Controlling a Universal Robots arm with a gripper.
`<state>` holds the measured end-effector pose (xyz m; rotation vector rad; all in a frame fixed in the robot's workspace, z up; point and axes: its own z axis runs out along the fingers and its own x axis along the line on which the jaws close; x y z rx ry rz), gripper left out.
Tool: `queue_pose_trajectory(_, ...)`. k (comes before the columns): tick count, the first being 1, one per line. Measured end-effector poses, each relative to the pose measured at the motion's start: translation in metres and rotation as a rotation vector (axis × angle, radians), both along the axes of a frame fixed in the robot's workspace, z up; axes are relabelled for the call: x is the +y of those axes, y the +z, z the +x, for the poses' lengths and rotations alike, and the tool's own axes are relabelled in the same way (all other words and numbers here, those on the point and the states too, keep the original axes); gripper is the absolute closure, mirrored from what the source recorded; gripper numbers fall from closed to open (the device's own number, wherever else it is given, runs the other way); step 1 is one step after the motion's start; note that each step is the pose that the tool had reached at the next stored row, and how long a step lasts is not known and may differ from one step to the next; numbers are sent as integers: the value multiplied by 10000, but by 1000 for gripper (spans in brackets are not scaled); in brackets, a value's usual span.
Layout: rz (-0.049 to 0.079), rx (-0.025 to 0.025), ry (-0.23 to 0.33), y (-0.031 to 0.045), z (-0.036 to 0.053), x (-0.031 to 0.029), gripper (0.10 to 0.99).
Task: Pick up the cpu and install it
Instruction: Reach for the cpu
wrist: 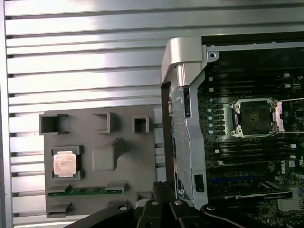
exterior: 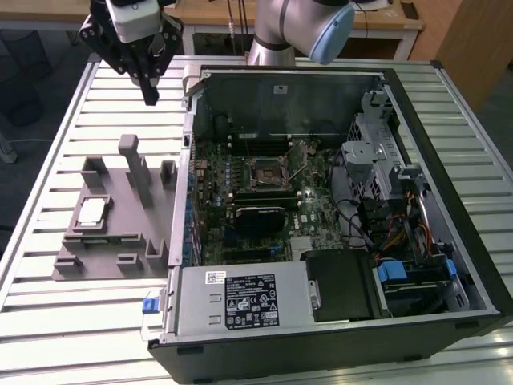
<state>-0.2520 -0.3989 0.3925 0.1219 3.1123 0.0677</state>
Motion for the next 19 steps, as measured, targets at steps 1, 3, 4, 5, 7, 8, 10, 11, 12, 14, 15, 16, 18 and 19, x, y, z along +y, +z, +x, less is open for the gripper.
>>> queue_pose_trajectory(1,-1,0,0,-2,-18,0,980)
queue_pose_trajectory(3,-1,0,0,-6,-52,0,980)
queue_pose_trajectory(4,-1,0,0,-8,-70,0,980)
queue_pose_trajectory(5,0,-1,0,-10,-85,0,980)
queue_pose_trajectory(7,-1,0,-1,-13,-115,0,980)
queue_pose_trajectory(8,-1,0,-1,-14,-130,0,980)
queue_pose_trajectory(10,0,0,-1,-16,-161,0,980)
queue_pose_trajectory(11,0,0,-1,-18,-177,0,980)
queue_pose_trajectory(12,-1,0,-2,-19,-191,0,980)
queue_pose_trajectory(14,-1,0,-1,-20,-217,0,980)
queue_pose_trajectory(15,-1,0,-1,-21,-230,0,980)
queue_pose_trajectory(16,-1,0,-1,-22,-243,0,980)
queue_pose_trajectory(18,-1,0,-1,-24,-272,0,980)
queue_pose_trajectory(19,-1,0,-1,-25,-285,0,980)
